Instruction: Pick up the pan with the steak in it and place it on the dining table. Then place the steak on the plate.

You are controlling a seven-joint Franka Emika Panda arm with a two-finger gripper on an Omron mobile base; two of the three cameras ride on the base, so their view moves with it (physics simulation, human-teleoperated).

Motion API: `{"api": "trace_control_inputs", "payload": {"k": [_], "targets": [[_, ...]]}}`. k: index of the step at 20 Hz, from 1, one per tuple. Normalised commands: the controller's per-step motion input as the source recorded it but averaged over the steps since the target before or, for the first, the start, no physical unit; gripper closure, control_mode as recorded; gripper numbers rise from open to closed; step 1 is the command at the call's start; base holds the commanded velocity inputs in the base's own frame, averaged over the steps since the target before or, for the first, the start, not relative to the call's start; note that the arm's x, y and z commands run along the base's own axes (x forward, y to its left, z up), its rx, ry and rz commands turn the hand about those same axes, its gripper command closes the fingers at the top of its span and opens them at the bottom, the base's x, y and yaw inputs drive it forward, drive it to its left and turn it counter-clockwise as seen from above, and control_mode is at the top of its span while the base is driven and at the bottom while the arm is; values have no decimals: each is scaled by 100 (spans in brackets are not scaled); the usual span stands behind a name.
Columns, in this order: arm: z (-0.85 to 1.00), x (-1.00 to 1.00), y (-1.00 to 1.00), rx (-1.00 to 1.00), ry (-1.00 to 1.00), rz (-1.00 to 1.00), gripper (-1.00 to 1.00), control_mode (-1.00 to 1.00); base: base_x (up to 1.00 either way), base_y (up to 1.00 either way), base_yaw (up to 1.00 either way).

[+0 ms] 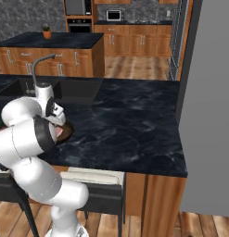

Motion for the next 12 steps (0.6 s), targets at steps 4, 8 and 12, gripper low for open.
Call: {"api": "trace_control_inputs", "payload": {"k": [4, 8, 12], "targets": [[-46, 27, 0, -7, 4, 0, -100, -100, 0, 0, 0], [-41, 45, 0, -5, 3, 0, -100, -100, 0, 0, 0], [-41, 44, 0, -3, 1, 0, -100, -100, 0, 0, 0]]}}
